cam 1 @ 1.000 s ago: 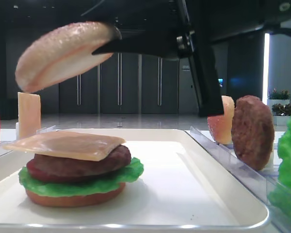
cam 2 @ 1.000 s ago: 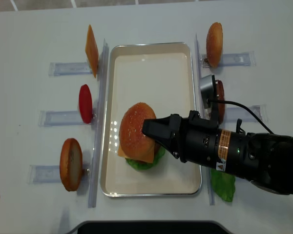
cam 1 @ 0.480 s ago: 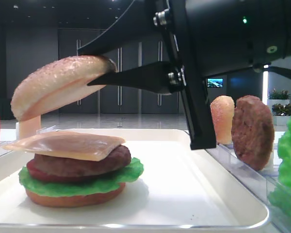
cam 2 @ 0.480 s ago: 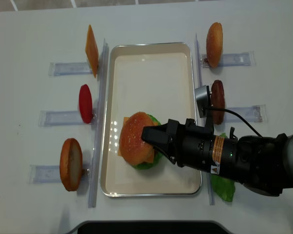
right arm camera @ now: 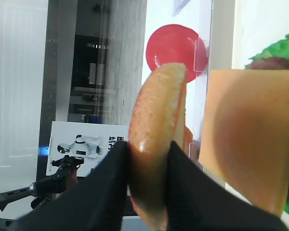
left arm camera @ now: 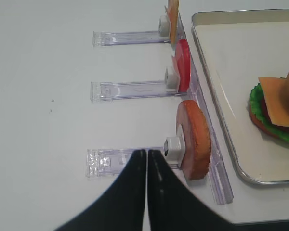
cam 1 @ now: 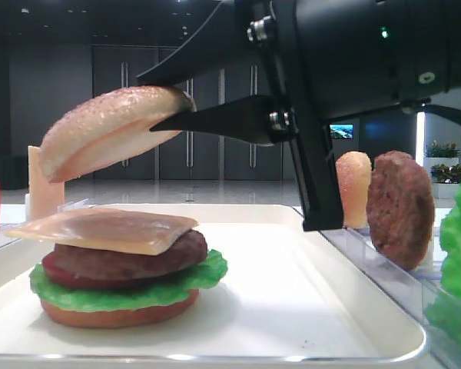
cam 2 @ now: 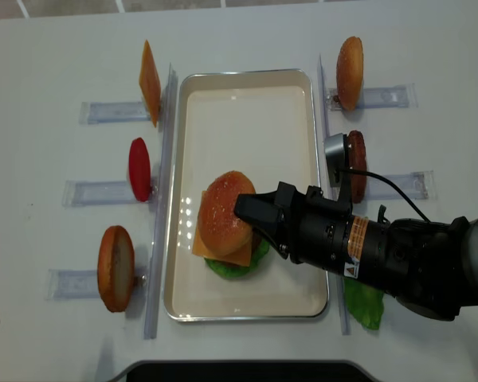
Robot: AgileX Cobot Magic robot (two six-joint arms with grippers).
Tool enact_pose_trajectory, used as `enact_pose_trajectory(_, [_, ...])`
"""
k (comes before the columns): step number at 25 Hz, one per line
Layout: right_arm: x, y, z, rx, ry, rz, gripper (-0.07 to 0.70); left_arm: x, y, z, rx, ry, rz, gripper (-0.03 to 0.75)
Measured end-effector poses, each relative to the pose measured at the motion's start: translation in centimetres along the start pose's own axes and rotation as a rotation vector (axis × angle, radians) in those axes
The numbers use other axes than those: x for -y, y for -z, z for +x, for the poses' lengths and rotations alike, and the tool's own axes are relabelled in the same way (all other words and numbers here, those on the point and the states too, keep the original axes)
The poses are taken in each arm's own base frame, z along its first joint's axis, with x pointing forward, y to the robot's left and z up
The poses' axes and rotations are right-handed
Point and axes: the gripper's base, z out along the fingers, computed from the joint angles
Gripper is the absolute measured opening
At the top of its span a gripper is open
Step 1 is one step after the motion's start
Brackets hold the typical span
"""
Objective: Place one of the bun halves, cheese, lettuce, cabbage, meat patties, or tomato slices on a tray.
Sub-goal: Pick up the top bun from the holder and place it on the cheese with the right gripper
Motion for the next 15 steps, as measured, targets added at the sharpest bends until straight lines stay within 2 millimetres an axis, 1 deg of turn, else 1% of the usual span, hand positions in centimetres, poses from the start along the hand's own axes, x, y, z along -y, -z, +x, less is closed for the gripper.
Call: enact_pose_trajectory(15, [0.01, 0.0, -0.13, 0.014, -0.003, 0.001, 0.167, 0.0, 0.0, 0.0, 0.0, 0.003, 0.0, -0.007])
